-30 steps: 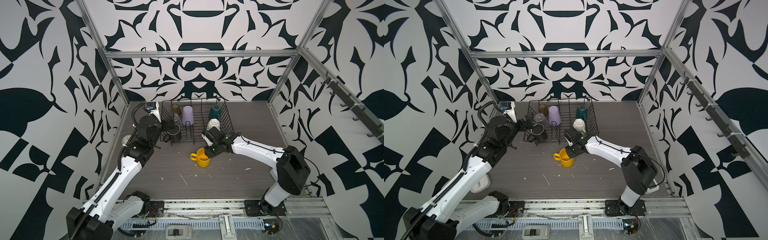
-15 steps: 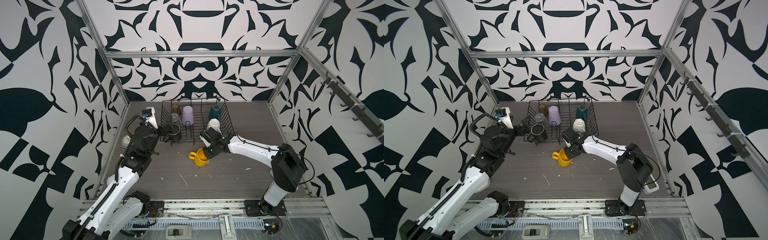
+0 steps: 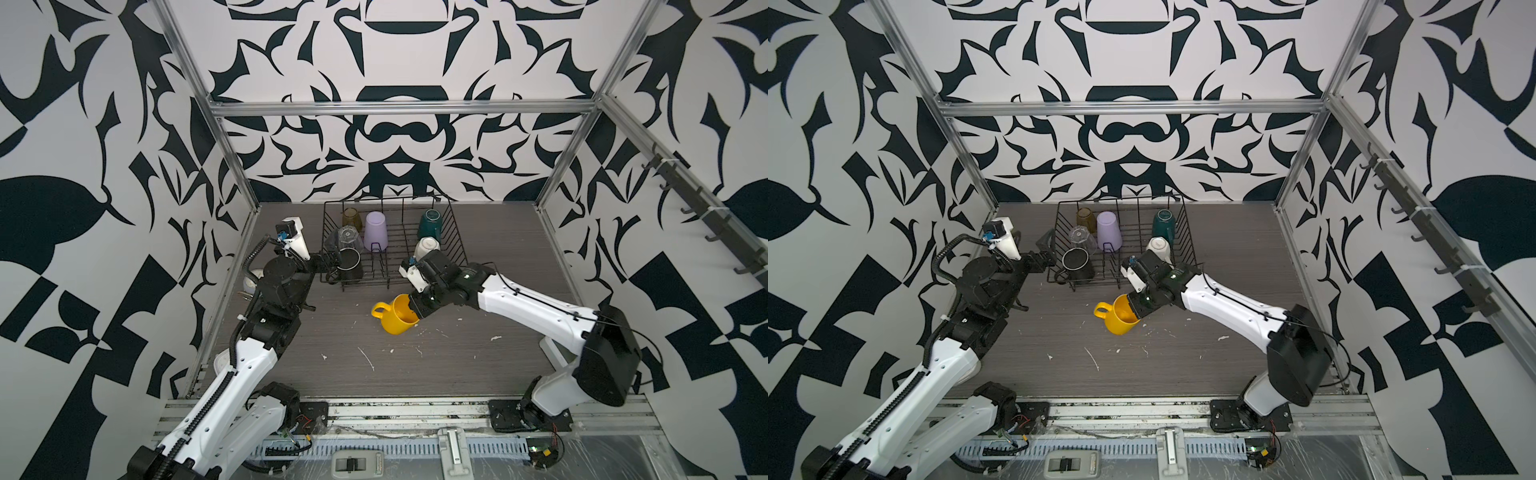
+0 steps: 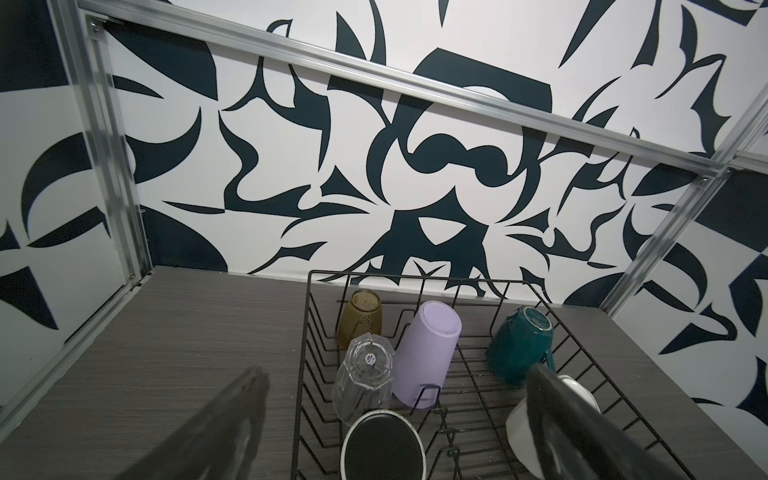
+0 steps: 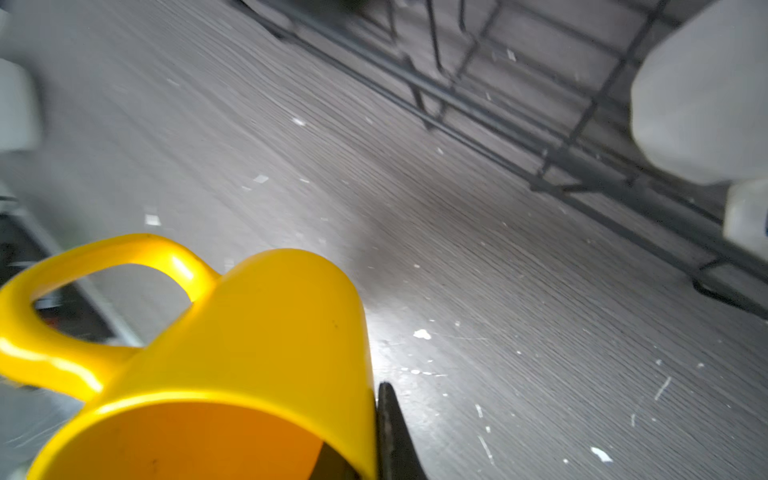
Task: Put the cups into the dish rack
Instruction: 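Grasp the yellow mug rim with the right gripper and lift it above the rack, then grasp the yellow mug base with the left gripper while the right gripper holds it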
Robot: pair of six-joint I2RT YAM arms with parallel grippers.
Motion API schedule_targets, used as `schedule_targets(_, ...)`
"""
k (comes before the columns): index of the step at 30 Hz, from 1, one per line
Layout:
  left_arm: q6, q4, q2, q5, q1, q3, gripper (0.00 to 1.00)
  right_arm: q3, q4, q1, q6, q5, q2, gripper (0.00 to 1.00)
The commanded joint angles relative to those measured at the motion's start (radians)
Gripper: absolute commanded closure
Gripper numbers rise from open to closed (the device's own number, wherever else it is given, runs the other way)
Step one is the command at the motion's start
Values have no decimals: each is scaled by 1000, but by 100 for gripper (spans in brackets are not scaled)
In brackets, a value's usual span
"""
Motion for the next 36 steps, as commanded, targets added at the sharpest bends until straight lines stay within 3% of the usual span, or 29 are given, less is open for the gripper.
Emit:
schedule_targets(1,-25,98,-15,121,16,-24,1,-8,133,-52,54,-185,-92,100)
schedule_targets(7,-13,185,29,330,19,-50,1,-114,455,-215,262,-430,-139,100)
schedule_targets(18,40,391,77,688,19,-139,1,-198,823,-424,556,-642,-175,100)
schedule_targets(25,79,493,128,923,18,-165,1,-177,909,-438,599,-710,-162,100)
schedule_targets(36,55,569,190,1094,15,-139,1,-152,1023,-385,593,-841,-155,100)
